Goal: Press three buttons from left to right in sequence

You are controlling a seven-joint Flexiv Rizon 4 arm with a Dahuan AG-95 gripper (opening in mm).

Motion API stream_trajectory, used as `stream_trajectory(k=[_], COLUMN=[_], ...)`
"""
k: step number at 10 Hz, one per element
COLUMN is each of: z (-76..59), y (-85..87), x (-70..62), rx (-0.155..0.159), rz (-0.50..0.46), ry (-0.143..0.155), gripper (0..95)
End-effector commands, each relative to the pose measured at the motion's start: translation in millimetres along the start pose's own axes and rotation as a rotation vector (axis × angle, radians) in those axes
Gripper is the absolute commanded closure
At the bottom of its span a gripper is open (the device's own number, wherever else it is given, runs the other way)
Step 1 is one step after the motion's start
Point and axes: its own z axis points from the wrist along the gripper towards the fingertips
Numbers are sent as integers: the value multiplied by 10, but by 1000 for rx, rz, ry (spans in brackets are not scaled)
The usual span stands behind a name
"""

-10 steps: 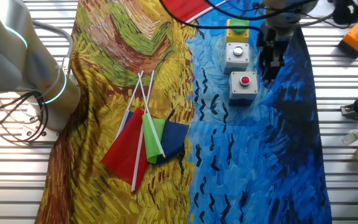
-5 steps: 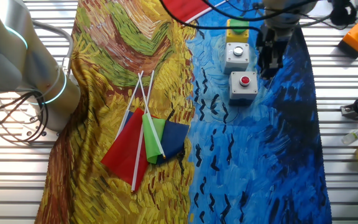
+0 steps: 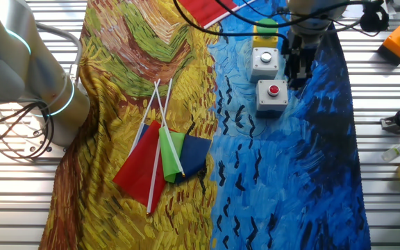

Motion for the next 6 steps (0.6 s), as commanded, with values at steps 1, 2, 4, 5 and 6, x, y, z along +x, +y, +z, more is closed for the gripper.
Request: stream_trajectory(k=[1, 2, 4, 5, 6], z=[16, 18, 23, 25, 28], y=[-18, -21, -31, -36, -42], x=[24, 32, 51, 63, 75], rx=[13, 10, -3, -3, -4], rz=[-14, -12, -3, -5, -7], ry=[-3, 0, -1, -1, -4], gripper=[950, 950, 950, 950, 950])
